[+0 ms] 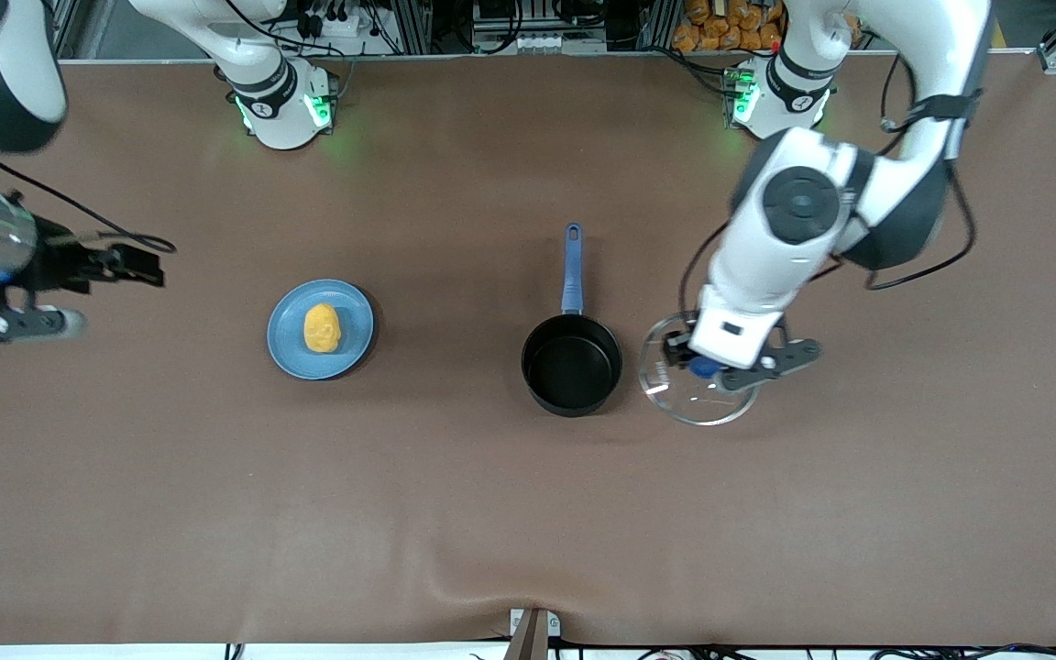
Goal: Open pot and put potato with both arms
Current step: 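Lift the glass lid with the left gripper while the right gripper reaches the plate, then lower the right gripper onto the potato while the left gripper holds the lid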
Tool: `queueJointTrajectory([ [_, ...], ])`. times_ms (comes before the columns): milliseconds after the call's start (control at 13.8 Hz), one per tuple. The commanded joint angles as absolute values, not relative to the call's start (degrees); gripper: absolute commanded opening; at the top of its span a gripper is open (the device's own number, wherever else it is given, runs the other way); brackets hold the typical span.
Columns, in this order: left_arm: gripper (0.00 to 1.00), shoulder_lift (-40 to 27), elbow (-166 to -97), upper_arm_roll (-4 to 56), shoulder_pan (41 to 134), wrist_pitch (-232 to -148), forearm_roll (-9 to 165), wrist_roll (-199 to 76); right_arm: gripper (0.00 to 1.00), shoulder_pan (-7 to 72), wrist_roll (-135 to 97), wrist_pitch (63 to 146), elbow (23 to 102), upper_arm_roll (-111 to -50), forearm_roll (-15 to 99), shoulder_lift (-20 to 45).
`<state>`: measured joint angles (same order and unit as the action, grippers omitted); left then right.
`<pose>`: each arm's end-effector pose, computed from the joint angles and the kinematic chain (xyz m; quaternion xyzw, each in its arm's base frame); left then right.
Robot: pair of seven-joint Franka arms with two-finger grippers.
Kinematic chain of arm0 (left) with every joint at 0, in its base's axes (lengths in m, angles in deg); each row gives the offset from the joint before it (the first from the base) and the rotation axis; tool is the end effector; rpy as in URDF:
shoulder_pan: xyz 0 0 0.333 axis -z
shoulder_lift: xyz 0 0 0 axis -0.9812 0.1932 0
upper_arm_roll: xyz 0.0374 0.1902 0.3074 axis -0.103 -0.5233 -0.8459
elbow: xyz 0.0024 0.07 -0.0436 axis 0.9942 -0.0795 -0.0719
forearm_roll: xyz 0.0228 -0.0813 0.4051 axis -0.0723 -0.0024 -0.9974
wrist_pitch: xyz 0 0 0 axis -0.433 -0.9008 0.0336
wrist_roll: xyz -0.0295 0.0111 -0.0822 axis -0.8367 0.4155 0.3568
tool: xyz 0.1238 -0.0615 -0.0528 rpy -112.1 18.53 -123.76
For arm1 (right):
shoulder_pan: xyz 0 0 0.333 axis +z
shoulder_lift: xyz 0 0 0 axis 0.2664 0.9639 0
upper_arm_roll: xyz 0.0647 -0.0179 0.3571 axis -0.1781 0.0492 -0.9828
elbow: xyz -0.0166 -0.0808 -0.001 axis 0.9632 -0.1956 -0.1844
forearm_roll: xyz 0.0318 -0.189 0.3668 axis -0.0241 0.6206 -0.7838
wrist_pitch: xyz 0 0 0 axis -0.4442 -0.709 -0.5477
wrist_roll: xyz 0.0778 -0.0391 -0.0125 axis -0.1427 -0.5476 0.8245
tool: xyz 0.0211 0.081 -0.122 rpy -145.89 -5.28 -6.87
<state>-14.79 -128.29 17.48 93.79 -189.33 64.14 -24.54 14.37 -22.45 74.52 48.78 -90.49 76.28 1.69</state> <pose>0.6299 -0.2699 0.4224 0.9882 0.1509 0.0256 0.0032 0.6242 0.0394 0.5367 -0.9929 -0.0407 0.1070 0.0316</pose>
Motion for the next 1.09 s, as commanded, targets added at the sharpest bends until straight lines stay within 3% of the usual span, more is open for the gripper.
queueJointTrajectory([
  [0,0.24,-21.4,-137.9,18.1,88.4,-190.5,66.3,-33.1,1.00,14.7,-22.9,76.7,50.0,-90.2,73.5,3.5],
  [218,0.25,-21.3,-143.1,18.0,86.3,-195.4,66.4,-36.6,1.00,15.7,-22.9,85.1,57.9,-90.3,73.5,3.2],
  [436,0.25,-19.9,-151.0,17.9,86.1,-207.8,66.0,-39.0,1.00,18.0,-21.1,95.4,67.4,-90.4,73.4,3.2],
  [726,0.25,-17.5,-152.6,17.8,84.0,-210.0,65.5,-44.2,1.00,19.1,-21.6,105.1,75.8,-90.5,71.3,3.6],
  [1017,0.25,-16.3,-156.5,17.7,81.5,-217.3,65.4,-48.1,1.00,20.7,-21.6,117.2,83.2,-90.4,70.9,5.7],
])
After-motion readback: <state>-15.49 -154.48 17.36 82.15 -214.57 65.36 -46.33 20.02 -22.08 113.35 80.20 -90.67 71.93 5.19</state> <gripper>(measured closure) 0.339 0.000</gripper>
